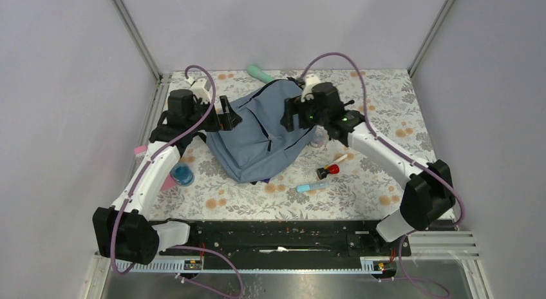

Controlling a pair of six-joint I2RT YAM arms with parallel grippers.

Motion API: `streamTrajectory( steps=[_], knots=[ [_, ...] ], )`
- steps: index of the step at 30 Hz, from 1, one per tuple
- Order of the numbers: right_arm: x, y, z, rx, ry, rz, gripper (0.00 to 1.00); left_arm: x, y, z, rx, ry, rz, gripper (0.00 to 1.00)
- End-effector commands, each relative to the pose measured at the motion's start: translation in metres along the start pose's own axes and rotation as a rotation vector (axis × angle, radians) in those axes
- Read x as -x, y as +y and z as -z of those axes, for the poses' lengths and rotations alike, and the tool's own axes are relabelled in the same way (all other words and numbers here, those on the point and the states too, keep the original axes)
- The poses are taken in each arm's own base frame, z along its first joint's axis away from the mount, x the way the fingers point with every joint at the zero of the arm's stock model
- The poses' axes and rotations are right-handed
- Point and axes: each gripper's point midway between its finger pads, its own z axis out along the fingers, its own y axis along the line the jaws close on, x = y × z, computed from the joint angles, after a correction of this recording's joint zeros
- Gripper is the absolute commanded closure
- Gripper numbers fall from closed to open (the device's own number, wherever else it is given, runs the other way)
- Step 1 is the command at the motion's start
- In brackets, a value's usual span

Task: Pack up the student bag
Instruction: Unzip the student bag at the center of the board.

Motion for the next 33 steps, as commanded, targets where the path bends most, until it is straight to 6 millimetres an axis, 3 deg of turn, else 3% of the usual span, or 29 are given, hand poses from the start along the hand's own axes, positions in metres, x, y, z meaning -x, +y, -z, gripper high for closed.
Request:
streamTrajectory(
  steps=[1,4,9,12,17,20,24,26,29,33],
  knots=[
    [0.006,0.040,-0.016,0.020,0.006,0.151,0.10,0.016,-0.005,0.000,-0.052,-0.057,0.085,0.01],
    [-0.004,0.064,-0.035,0.021,0.053,0.222,0.10,0.017,-0.003,0.001,-0.057,-0.058,0.099,0.01],
    [-0.011,0.085,-0.060,0.010,0.094,0.303,0.14,0.017,0.001,0.005,-0.030,-0.062,0.082,0.01],
    [-0.016,0.081,-0.078,-0.036,0.125,0.323,0.20,0.018,0.002,0.006,-0.022,-0.067,0.077,0.01],
    [-0.020,0.055,-0.102,-0.189,0.151,0.342,0.24,0.016,0.005,0.006,-0.005,-0.061,0.071,0.01],
    [-0.018,0.049,-0.106,-0.236,0.149,0.334,0.39,0.014,0.008,0.006,0.005,-0.053,0.064,0.01],
    [-0.015,0.046,-0.106,-0.261,0.136,0.307,0.74,0.011,0.009,0.003,0.007,-0.042,0.070,0.01],
    [-0.015,0.043,-0.105,-0.270,0.133,0.278,0.96,0.008,0.011,0.000,0.012,-0.033,0.078,0.01],
    [-0.019,0.049,-0.102,-0.171,0.154,0.146,1.00,0.001,0.012,-0.007,0.025,-0.012,0.089,0.01],
    [-0.021,0.075,-0.095,0.076,0.142,-0.093,1.00,-0.013,0.010,-0.026,0.049,0.038,0.097,0.01]
  ],
)
